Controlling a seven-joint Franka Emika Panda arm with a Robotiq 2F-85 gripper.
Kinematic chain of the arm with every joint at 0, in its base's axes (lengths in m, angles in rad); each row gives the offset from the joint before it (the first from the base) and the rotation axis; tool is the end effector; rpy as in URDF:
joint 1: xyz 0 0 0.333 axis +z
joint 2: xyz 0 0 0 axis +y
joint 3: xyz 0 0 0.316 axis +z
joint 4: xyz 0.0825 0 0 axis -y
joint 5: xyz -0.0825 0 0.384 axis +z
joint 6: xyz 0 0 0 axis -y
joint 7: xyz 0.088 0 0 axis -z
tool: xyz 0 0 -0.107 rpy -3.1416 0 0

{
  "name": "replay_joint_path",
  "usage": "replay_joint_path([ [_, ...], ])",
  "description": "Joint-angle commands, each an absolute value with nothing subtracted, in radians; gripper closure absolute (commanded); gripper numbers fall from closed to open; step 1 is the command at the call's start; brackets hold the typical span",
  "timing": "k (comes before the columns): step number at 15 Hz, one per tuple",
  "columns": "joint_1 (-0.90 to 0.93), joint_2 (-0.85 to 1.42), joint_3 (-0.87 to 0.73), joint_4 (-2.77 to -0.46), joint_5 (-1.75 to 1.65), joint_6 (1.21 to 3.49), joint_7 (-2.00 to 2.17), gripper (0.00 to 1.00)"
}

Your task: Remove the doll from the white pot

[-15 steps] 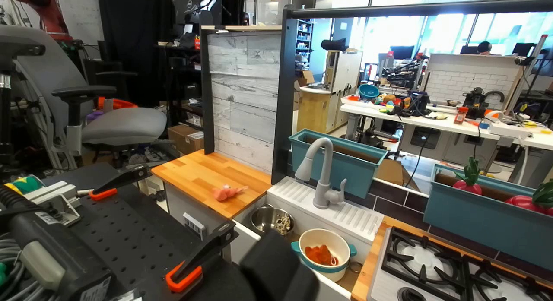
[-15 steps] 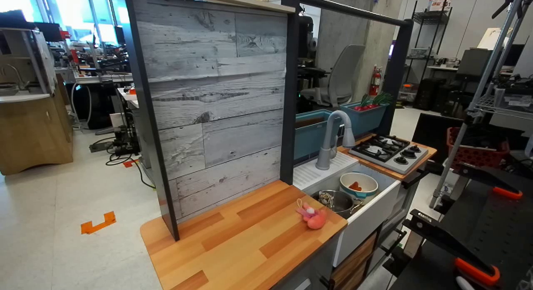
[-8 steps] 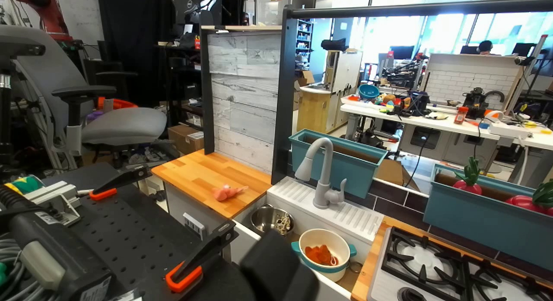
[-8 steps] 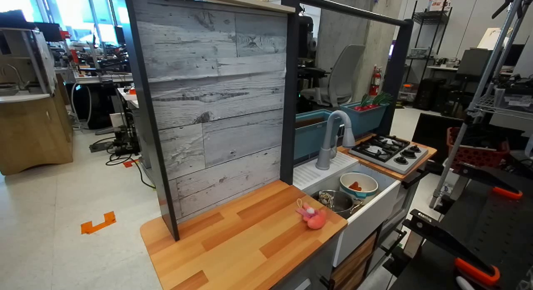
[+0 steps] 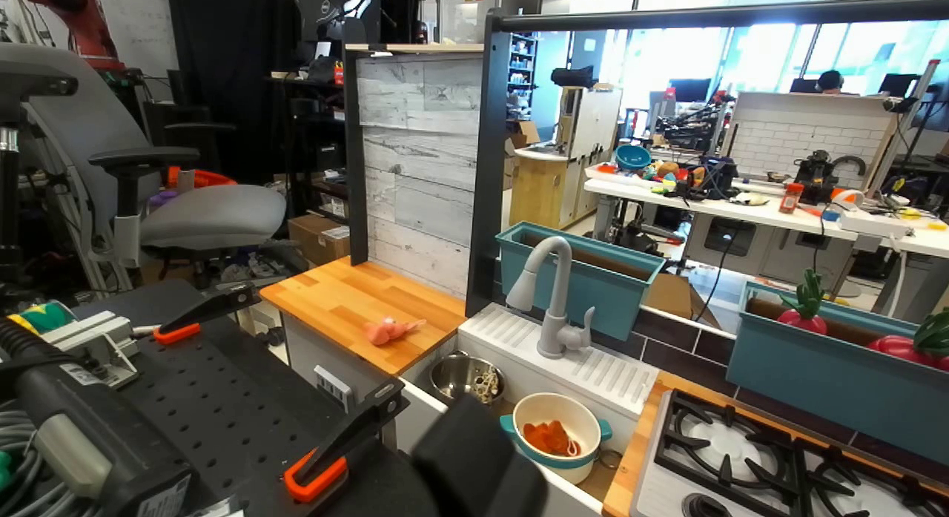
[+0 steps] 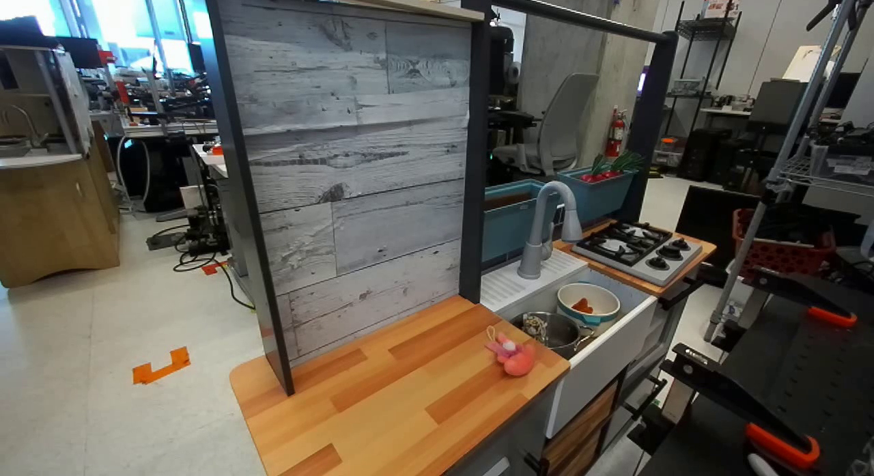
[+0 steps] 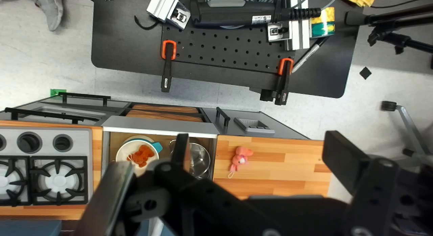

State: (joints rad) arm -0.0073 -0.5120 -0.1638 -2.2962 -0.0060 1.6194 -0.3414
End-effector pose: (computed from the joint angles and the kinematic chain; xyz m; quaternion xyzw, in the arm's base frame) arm 0.3735 -0.0728 0.5254 -0.9908 -0.0987 0.0735 0.0565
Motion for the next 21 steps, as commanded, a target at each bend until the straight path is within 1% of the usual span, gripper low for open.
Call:
replay_joint_path([
  [1, -0.014, -0.511, -0.158, -2.294, -0.003, 1.617, -0.344, 0.00],
  [4, -0.017, -0.500, -0.154, -2.298, -0.019, 1.629, -0.341, 0.00],
  [8, -0.021, -0.447, -0.151, -2.315, -0.054, 1.716, -0.337, 0.00],
  [14, -0.029, -0.260, -0.142, -2.343, -0.132, 2.038, -0.305, 0.00],
  [21, -0.075, 0.017, -0.156, -2.283, -0.110, 2.351, -0.306, 0.00],
])
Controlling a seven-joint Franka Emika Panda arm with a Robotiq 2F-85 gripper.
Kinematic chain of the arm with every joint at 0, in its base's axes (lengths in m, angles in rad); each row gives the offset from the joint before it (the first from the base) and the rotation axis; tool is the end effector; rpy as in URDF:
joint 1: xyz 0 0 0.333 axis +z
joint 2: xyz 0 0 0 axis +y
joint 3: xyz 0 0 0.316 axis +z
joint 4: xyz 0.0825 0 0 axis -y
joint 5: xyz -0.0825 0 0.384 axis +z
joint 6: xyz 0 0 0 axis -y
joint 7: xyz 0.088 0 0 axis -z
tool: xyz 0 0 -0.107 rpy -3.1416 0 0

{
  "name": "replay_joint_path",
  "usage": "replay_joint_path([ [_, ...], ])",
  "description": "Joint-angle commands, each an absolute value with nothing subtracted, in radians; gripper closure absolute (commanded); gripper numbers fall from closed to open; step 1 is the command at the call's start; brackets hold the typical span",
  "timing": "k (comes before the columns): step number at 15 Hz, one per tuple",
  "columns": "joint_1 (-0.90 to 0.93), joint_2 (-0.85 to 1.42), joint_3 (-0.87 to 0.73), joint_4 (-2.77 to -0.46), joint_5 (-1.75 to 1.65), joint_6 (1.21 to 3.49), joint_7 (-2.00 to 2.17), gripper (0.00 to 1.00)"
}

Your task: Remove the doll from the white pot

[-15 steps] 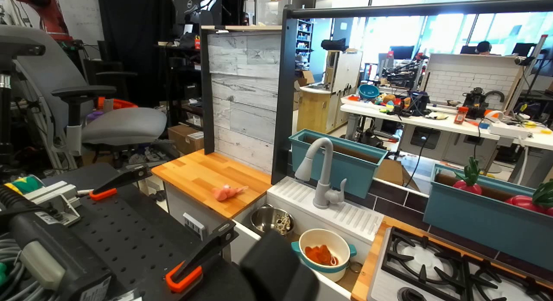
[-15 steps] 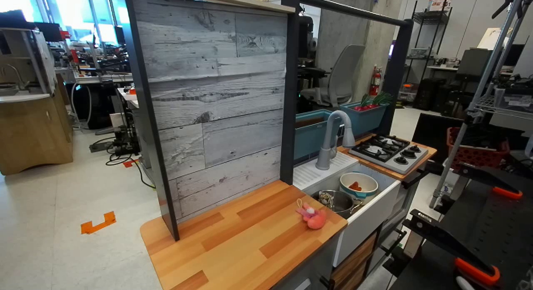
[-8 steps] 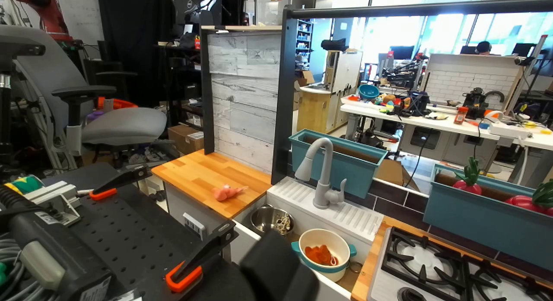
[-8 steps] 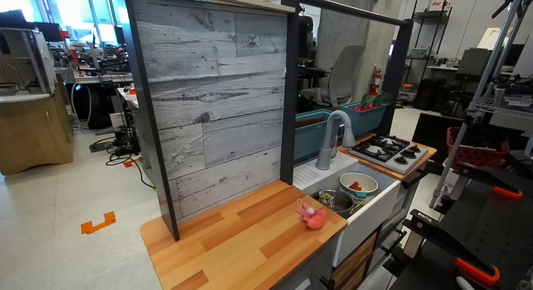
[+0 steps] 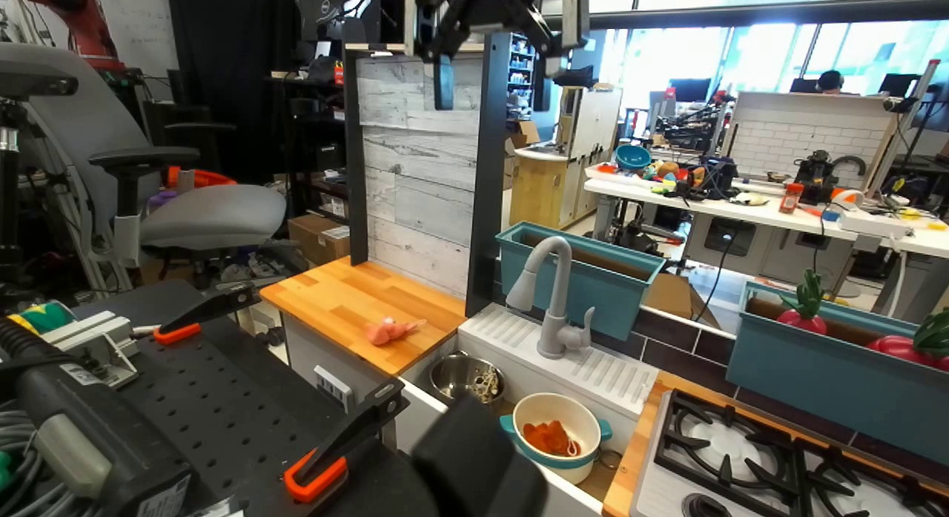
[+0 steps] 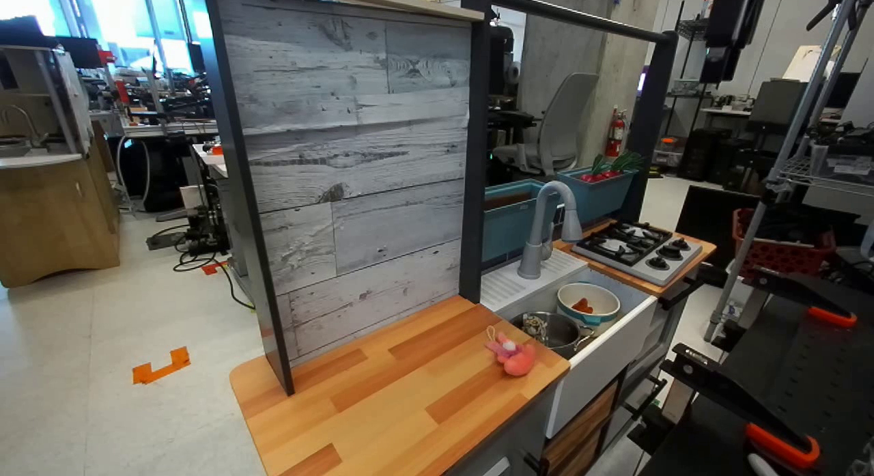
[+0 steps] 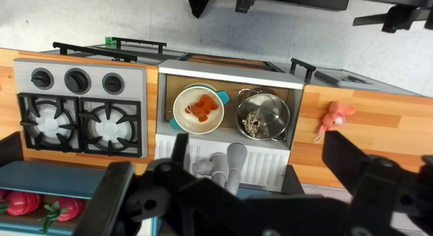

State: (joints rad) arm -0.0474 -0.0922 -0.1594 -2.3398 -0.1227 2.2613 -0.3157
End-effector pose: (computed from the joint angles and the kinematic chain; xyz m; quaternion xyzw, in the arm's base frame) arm 0.4825 -0.1048 0.3728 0.9948 0.0933 -0.0041 0.0405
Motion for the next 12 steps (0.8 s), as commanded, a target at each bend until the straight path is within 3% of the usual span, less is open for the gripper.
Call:
replay_joint_path([
  [1, -0.083, 0.052, -0.154, -2.273, -0.111, 2.391, -0.304, 0.00],
  [7, -0.121, 0.260, -0.130, -2.211, -0.082, 2.575, -0.325, 0.00],
  [12, -0.167, 0.440, -0.089, -2.108, -0.036, 2.597, -0.344, 0.00],
])
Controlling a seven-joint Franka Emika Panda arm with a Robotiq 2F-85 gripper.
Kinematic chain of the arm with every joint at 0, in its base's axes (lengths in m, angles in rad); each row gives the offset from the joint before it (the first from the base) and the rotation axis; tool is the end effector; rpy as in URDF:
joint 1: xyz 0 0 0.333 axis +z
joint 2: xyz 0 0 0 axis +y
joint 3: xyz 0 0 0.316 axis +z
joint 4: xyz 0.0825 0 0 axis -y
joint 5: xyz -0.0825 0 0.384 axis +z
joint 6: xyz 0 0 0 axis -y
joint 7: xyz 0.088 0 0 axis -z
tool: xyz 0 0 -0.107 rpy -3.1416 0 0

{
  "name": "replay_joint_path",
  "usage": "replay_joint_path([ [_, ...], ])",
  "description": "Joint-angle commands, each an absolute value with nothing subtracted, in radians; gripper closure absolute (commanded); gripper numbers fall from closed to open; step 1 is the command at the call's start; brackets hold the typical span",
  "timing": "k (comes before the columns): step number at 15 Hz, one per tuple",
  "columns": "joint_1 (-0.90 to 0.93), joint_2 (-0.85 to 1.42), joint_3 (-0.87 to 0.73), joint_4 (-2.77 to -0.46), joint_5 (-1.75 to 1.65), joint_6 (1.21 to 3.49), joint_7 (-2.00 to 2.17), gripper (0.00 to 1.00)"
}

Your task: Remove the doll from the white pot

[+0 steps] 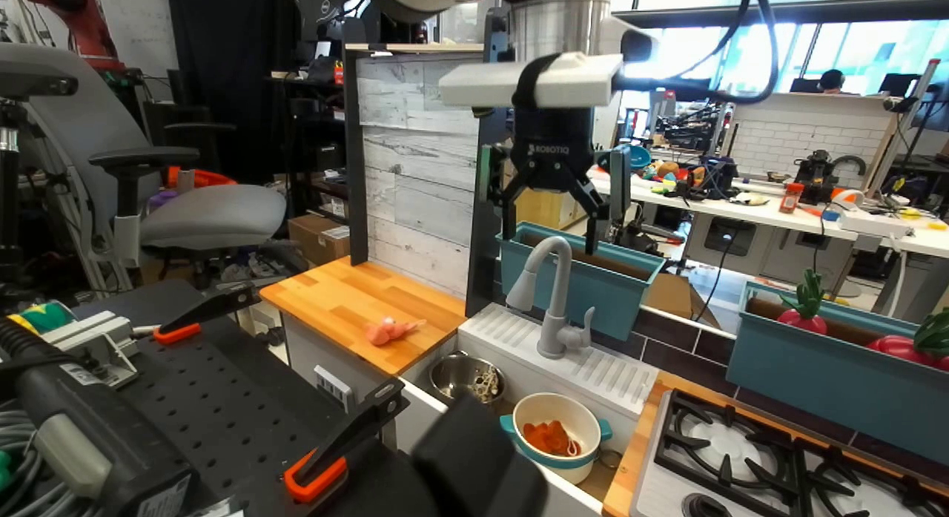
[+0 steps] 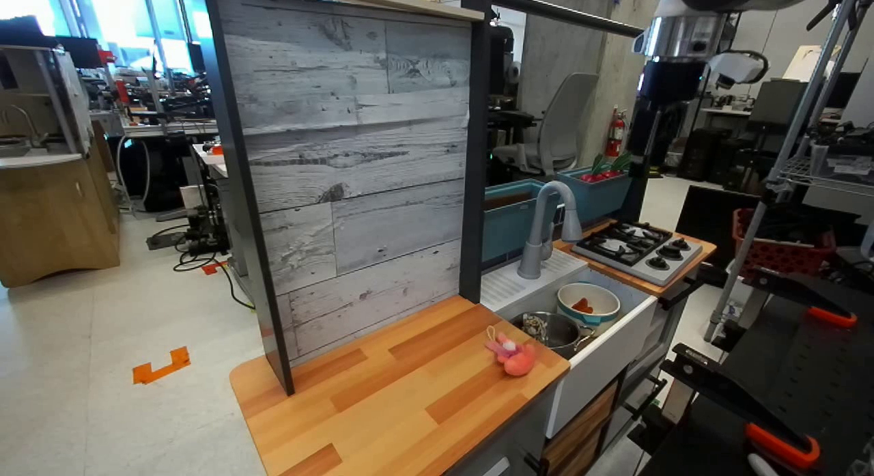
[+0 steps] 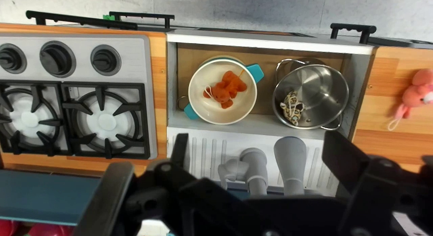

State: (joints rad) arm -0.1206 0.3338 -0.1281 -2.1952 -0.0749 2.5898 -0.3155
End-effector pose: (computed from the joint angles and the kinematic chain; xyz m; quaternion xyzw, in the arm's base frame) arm 0.5473 -0.1376 0.2378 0.9963 0.0687 0.0184 0.0485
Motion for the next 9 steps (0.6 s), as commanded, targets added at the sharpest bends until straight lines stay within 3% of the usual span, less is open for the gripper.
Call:
replay_joint_path([
  [1, -0.174, 0.477, -0.084, -2.084, -0.034, 2.601, -0.334, 0.00],
  [9, -0.177, 0.779, -0.102, -1.847, -0.081, 2.596, -0.262, 0.00],
])
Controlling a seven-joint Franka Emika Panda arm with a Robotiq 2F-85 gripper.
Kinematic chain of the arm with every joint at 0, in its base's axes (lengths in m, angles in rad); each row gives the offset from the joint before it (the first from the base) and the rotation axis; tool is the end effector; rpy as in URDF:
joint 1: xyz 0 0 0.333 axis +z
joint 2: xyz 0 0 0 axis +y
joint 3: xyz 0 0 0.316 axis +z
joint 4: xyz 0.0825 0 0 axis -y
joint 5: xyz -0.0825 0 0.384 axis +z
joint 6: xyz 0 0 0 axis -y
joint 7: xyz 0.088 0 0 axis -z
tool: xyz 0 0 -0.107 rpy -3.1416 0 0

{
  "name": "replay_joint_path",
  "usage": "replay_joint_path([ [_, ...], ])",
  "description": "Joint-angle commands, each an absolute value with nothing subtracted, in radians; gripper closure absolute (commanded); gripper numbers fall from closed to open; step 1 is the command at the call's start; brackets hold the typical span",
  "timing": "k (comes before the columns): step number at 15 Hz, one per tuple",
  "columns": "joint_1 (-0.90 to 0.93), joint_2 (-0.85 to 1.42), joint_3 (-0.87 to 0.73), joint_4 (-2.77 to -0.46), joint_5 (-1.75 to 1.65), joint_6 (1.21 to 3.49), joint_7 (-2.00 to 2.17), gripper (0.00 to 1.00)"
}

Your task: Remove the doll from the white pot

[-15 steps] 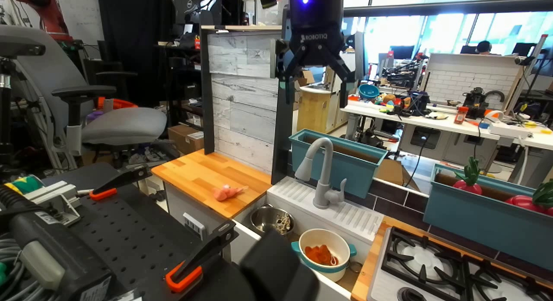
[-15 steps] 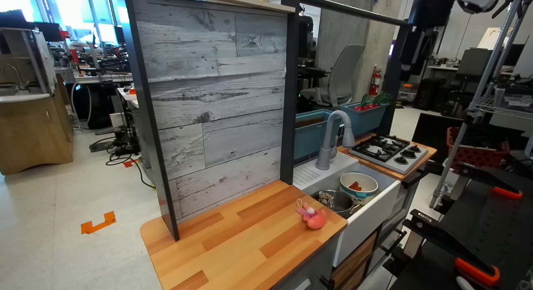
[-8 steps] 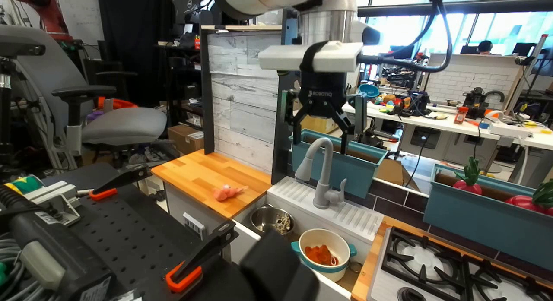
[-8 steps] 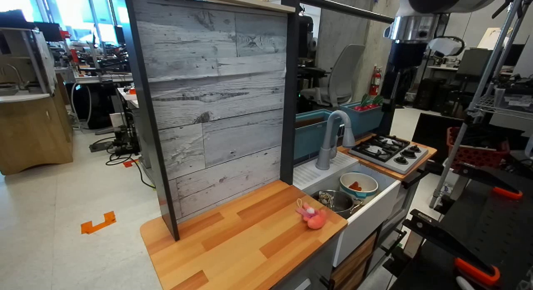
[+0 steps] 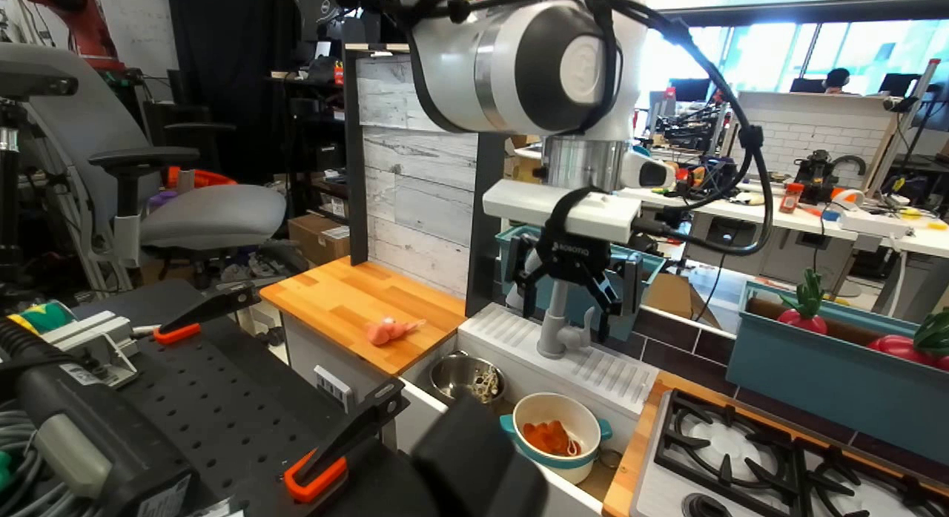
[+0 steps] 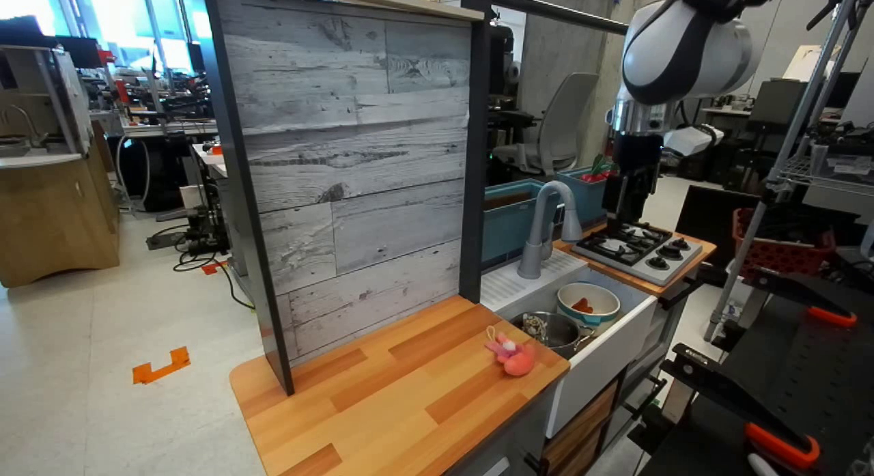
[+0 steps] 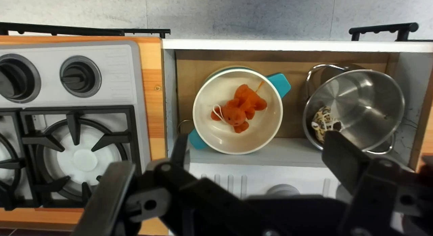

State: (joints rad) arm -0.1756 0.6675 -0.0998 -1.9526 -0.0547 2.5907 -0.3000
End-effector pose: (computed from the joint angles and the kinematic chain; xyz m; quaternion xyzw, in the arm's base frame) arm 0.5861 -0.1641 0.1305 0.9978 0.0460 -0.0259 0.0392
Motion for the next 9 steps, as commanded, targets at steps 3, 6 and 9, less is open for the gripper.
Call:
replay_joint_path([
  [3, -0.167, 0.879, -0.114, -1.755, -0.102, 2.584, -0.234, 0.00],
  [6, -0.150, 0.957, -0.125, -1.681, -0.139, 2.570, -0.221, 0.00],
  [9, -0.135, 1.018, -0.123, -1.610, -0.171, 2.551, -0.226, 0.00],
])
